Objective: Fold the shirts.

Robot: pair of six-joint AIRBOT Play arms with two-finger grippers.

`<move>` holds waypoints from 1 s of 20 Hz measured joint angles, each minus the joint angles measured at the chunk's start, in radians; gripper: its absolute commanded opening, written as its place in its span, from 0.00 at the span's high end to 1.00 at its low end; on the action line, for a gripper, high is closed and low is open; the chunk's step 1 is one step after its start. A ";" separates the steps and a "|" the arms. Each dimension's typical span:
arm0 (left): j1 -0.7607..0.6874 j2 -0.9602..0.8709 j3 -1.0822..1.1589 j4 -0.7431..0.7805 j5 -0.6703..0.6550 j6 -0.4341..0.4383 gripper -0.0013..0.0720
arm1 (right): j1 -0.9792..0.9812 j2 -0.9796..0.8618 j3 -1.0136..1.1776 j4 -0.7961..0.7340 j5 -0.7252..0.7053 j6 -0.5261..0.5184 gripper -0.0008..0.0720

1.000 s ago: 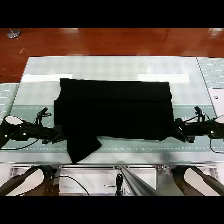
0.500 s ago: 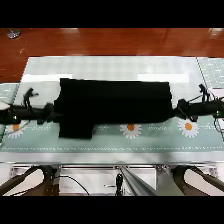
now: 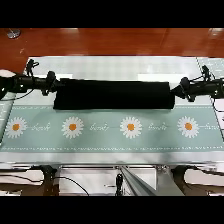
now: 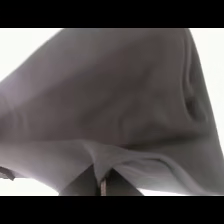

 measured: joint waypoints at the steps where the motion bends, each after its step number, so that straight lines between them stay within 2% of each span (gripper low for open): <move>1: -0.004 -0.042 0.045 -0.003 0.001 -0.011 0.95 | 0.000 -0.031 0.025 0.004 -0.005 0.000 0.95; 4: -0.021 -0.156 0.158 -0.005 -0.003 -0.034 0.94 | 0.003 -0.120 0.093 0.033 -0.032 -0.008 0.94; 5: -0.026 -0.182 0.181 -0.006 -0.006 -0.037 0.68 | 0.008 -0.148 0.112 0.049 -0.042 -0.019 0.75; 6: -0.031 -0.208 0.199 -0.007 -0.006 -0.040 0.08 | 0.015 -0.171 0.127 0.070 -0.054 -0.031 0.20; 7: -0.033 -0.225 0.212 -0.005 -0.010 -0.044 0.02 | 0.023 -0.194 0.139 0.084 -0.071 -0.043 0.14; 11: 0.019 -0.253 0.306 0.034 -0.114 -0.055 0.03 | 0.000 -0.224 0.171 0.115 -0.068 -0.073 0.14; 15: 0.136 -0.180 0.369 0.224 -0.235 -0.121 0.02 | -0.095 -0.212 0.180 0.047 -0.015 -0.072 0.14; 17: 0.174 -0.097 0.344 0.295 -0.242 -0.129 0.02 | -0.118 -0.216 0.181 -0.014 0.018 -0.059 0.14; 20: 0.160 0.055 0.233 0.291 -0.182 -0.074 0.03 | -0.101 -0.245 0.182 -0.078 0.043 -0.053 0.14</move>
